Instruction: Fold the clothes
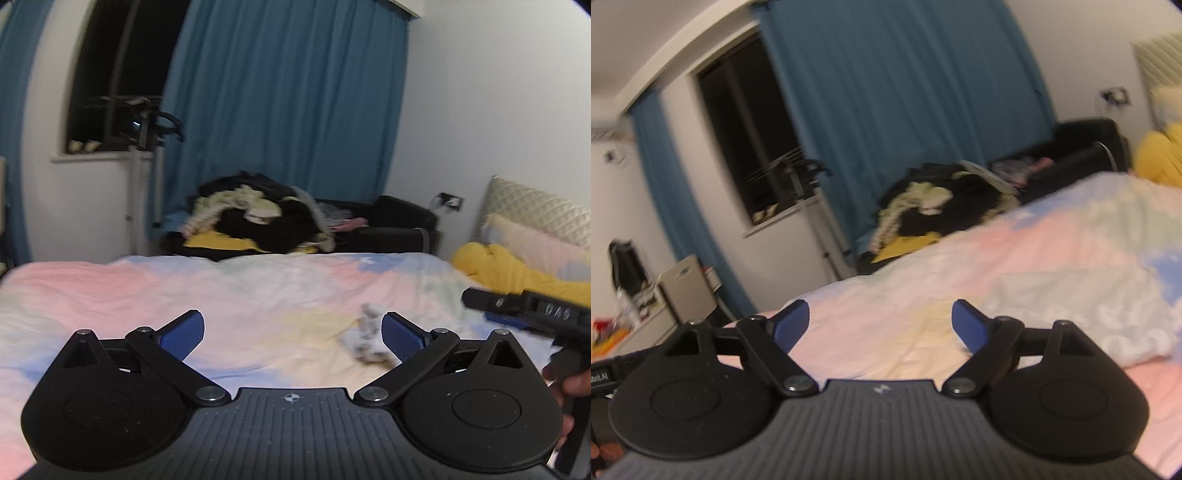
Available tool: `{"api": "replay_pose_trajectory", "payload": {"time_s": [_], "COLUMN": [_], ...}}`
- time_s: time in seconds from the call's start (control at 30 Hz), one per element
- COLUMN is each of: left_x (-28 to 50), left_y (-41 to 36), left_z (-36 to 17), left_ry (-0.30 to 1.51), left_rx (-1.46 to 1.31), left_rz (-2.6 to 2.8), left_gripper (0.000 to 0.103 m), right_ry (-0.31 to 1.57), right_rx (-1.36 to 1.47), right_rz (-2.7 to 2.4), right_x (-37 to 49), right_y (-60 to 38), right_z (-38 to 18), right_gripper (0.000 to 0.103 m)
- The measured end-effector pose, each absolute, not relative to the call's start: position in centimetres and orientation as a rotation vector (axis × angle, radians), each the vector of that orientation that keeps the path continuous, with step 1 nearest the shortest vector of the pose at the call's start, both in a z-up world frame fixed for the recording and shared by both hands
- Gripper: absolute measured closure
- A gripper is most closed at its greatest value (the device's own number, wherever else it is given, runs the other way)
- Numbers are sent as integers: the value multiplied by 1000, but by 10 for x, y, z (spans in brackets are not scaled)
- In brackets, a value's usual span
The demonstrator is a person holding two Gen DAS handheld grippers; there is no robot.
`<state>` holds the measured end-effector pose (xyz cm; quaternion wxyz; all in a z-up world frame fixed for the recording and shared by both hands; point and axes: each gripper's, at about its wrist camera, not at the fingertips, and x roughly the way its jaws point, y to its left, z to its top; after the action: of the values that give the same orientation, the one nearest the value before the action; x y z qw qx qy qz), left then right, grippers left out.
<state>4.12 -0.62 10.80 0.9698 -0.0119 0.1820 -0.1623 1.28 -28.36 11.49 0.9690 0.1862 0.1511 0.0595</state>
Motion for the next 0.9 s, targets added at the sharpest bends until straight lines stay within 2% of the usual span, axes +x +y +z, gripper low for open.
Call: {"api": "replay_pose_trajectory", "payload": {"time_s": [0.33, 0.57, 0.83, 0.9], "left_x": [11, 24, 22, 21], "left_y": [35, 45, 36, 36], "left_z": [61, 37, 28, 28], "left_ry": [349, 360, 347, 341], "left_rx": [21, -58, -17, -10], "left_rz": [-73, -5, 22, 32], "left_gripper": [0, 0, 0, 0], "right_ry": [301, 326, 360, 350], "right_rx": [155, 141, 103, 101], "right_rz": [239, 253, 214, 195], "right_x": [23, 33, 38, 36], "right_y": [-204, -195, -187, -187], "right_z": [87, 52, 33, 32], "right_gripper": [14, 12, 12, 6]}}
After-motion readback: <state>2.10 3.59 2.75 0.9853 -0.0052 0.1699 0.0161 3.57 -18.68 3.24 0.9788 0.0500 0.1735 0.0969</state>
